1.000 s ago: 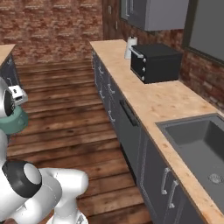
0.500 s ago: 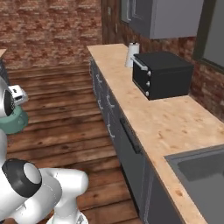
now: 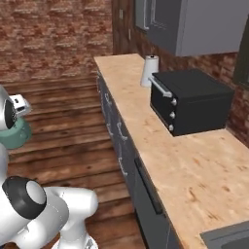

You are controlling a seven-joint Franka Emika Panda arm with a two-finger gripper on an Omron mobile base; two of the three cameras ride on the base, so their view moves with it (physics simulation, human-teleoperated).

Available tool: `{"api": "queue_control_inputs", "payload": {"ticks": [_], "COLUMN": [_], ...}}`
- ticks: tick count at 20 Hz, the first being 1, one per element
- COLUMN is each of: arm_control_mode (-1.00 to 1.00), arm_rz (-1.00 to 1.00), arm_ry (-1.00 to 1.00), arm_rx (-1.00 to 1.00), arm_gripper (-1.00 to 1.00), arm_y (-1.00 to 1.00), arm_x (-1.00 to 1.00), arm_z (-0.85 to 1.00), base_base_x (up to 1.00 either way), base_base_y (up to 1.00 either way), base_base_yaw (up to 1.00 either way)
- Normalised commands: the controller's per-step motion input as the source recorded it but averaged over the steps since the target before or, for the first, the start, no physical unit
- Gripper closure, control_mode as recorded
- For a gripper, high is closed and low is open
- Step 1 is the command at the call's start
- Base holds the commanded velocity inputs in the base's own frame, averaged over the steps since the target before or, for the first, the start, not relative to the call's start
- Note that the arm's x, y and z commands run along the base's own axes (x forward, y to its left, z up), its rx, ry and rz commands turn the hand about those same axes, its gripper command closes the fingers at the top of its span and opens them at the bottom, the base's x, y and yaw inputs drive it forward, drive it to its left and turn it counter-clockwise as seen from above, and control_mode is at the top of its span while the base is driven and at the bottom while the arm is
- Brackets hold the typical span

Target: The kettle is done boiling. Turn off the stove, then wait for 300 timesteps before moving the kettle to the dining table.

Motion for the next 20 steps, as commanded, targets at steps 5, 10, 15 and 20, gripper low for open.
{"api": "queue_control_inputs", "payload": {"ticks": [5, 10, 15, 20], "arm_control_mode": [1.00, 1.00, 1.00, 1.00], "arm_rz": [0.00, 0.00, 0.00, 0.00], "arm_ry": [0.00, 0.00, 0.00, 0.00], "arm_rx": [0.00, 0.00, 0.00, 0.00], "arm_gripper": [1.00, 1.00, 1.00, 1.00], "arm_y": [0.00, 0.00, 0.00, 0.00], "arm_x": [0.00, 0.00, 0.00, 0.00], "arm_z": [0.00, 0.00, 0.00, 0.00], "base_base_x": [0.92, 0.90, 0.91, 0.89], "base_base_y": [0.09, 0.23, 0.23, 0.23], "base_base_yaw": [0.00, 0.00, 0.00, 0.00]}}
